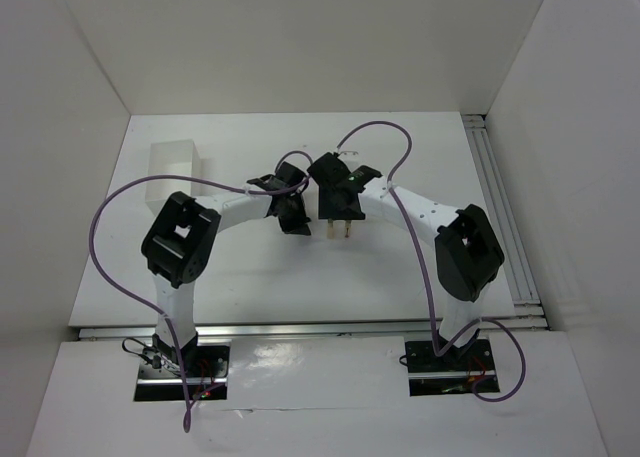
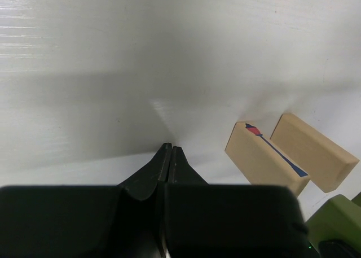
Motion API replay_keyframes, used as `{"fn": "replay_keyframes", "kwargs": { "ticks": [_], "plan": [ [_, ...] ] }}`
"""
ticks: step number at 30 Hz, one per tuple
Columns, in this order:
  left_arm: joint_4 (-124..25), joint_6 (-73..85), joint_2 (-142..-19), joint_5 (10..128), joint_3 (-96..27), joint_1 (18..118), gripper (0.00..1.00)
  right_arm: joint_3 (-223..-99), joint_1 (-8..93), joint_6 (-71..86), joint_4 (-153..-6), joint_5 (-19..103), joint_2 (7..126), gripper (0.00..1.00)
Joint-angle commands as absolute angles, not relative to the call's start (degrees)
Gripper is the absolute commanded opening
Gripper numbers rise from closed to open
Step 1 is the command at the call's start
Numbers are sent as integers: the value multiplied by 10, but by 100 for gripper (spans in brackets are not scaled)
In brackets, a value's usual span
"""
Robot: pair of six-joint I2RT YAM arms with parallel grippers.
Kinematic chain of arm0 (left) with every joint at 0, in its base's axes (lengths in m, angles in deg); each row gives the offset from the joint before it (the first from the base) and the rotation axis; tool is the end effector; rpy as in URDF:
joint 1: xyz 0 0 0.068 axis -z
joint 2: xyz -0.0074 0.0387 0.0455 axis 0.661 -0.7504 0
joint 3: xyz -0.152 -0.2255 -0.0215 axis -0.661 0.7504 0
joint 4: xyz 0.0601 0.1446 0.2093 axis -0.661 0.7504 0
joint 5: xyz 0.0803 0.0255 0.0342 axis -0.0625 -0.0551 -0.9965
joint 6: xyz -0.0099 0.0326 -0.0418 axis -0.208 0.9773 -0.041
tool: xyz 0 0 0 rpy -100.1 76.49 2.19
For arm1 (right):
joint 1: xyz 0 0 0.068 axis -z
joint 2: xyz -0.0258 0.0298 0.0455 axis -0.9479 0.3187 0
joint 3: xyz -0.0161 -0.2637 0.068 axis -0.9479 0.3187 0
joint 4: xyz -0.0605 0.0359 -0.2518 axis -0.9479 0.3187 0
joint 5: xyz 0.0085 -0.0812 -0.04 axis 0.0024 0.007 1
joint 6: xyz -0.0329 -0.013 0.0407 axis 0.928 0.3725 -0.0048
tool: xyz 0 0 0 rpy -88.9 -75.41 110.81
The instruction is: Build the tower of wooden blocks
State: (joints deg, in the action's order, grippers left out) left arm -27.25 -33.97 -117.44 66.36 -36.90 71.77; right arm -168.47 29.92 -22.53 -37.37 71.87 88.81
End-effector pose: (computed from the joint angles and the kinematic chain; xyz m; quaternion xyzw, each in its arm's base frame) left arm 0.3515 -0.2104 0.1597 -0.1617 0.9466 -0.2167 0.1757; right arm 0.2943 0.2423 0.2437 0.0053 0.9558 -0.0036 0.2940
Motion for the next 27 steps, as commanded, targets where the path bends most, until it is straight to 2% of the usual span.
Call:
{"fn": "replay_keyframes", "kwargs": {
  "ticks": [1, 27],
  "plan": [
    [-262, -348, -1144, 651, -362, 710, 0, -1711, 294, -236, -357, 740, 895, 51],
    [-267, -348, -1144, 651, -346, 699, 0, -1716, 289, -247, -347, 745, 905, 51]
  ]
}}
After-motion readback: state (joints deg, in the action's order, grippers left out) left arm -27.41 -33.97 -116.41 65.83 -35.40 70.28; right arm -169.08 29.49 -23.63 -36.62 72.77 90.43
